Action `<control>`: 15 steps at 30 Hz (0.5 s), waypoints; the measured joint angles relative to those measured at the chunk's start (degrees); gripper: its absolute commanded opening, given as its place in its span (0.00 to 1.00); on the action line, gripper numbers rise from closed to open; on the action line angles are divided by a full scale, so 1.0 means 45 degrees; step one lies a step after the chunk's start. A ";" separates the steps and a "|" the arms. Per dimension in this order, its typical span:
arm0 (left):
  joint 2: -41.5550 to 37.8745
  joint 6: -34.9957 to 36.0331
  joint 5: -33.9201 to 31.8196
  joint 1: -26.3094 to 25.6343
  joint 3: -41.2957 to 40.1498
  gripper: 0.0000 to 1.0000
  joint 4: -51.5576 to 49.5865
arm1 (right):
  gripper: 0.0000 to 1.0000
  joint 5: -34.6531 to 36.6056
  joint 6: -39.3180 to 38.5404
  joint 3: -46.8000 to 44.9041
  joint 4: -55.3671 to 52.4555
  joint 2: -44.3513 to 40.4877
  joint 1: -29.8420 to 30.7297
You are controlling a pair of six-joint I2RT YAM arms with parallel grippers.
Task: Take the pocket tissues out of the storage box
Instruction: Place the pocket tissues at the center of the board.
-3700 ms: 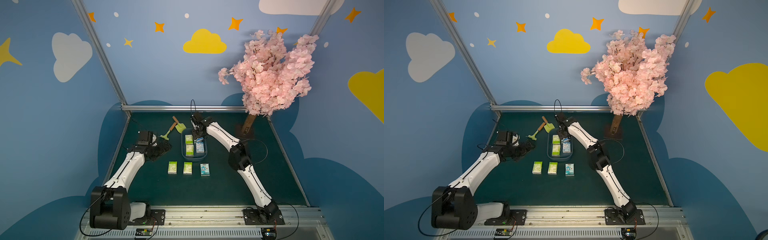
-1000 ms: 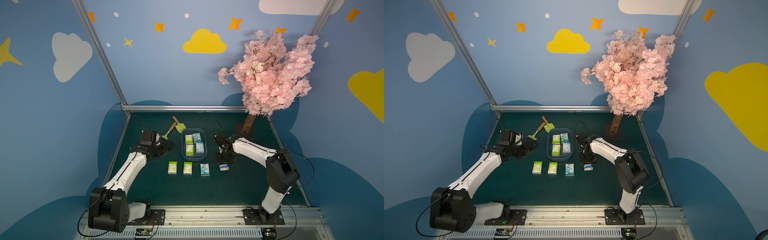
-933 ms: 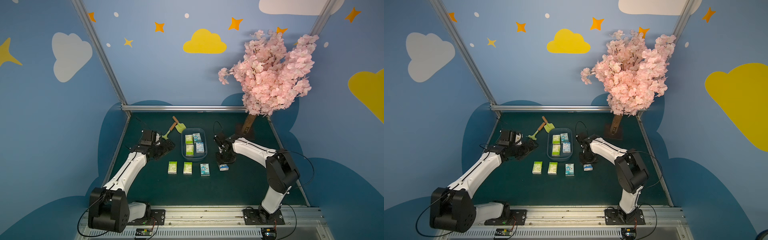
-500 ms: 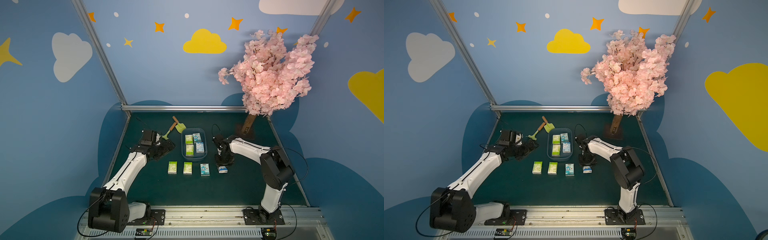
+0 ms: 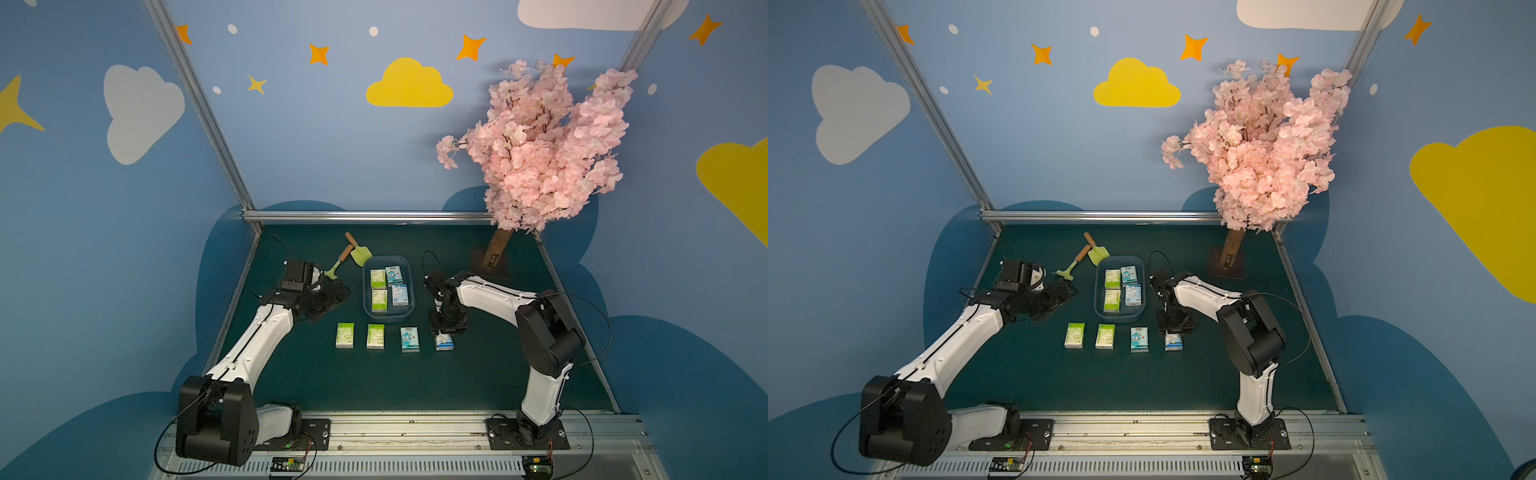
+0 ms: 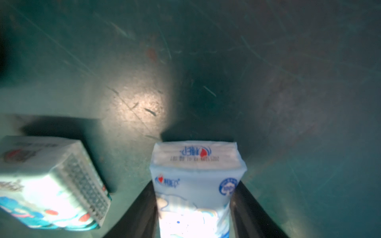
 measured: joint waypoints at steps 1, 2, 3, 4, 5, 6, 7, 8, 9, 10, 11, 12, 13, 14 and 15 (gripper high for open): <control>-0.0010 0.0005 0.0000 0.0000 0.0000 1.00 -0.0015 | 0.61 0.0000 0.0005 0.0000 0.0000 0.0019 0.0000; -0.0024 0.0010 0.0000 0.0000 0.0000 1.00 -0.0034 | 0.62 0.0005 0.0010 0.0000 0.0000 0.0034 0.0000; -0.0049 0.0015 0.0000 0.0000 0.0000 1.00 -0.0058 | 0.63 0.0005 0.0019 0.0000 0.0000 0.0044 0.0005; -0.0068 0.0039 0.0000 0.0005 0.0000 1.00 -0.0078 | 0.63 0.0010 0.0029 0.0000 0.0000 0.0044 0.0010; -0.0083 0.0058 -0.0005 0.0000 0.0010 1.00 -0.0097 | 0.64 0.0019 0.0029 0.0005 0.0000 0.0044 0.0010; -0.0092 0.0092 -0.0010 0.0000 0.0039 1.00 -0.0141 | 0.65 0.0029 0.0029 0.0010 0.0000 0.0044 0.0015; -0.0092 0.0117 -0.0015 0.0000 0.0097 1.00 -0.0209 | 0.66 0.0044 0.0029 0.0015 0.0000 0.0044 0.0015; -0.0097 0.0151 -0.0019 0.0000 0.0146 1.00 -0.0233 | 0.68 0.0068 0.0029 0.0019 -0.0005 0.0044 0.0015; -0.0117 0.0185 -0.0024 0.0000 0.0199 1.00 -0.0248 | 0.70 0.0097 0.0029 0.0024 0.0000 0.0044 0.0029; -0.0141 0.0214 -0.0029 0.0000 0.0253 1.00 -0.0267 | 0.72 0.0165 0.0024 0.0029 0.0000 0.0039 0.0039; -0.0160 0.0238 -0.0034 0.0000 0.0311 1.00 -0.0296 | 0.73 0.0209 0.0019 0.0034 -0.0010 0.0034 0.0044; -0.0175 0.0257 -0.0039 0.0000 0.0379 1.00 -0.0330 | 0.76 0.0267 0.0015 0.0039 -0.0015 0.0015 0.0068; -0.0185 0.0282 -0.0044 0.0000 0.0432 1.00 -0.0335 | 0.78 0.0325 0.0000 0.0049 -0.0029 -0.0015 0.0073; -0.0194 0.0296 -0.0049 -0.0005 0.0476 1.00 -0.0340 | 0.79 0.0389 -0.0010 0.0053 -0.0039 -0.0073 0.0078; -0.0194 0.0316 -0.0058 -0.0024 0.0539 1.00 -0.0384 | 0.81 0.0476 -0.0019 0.0068 -0.0083 -0.0170 0.0078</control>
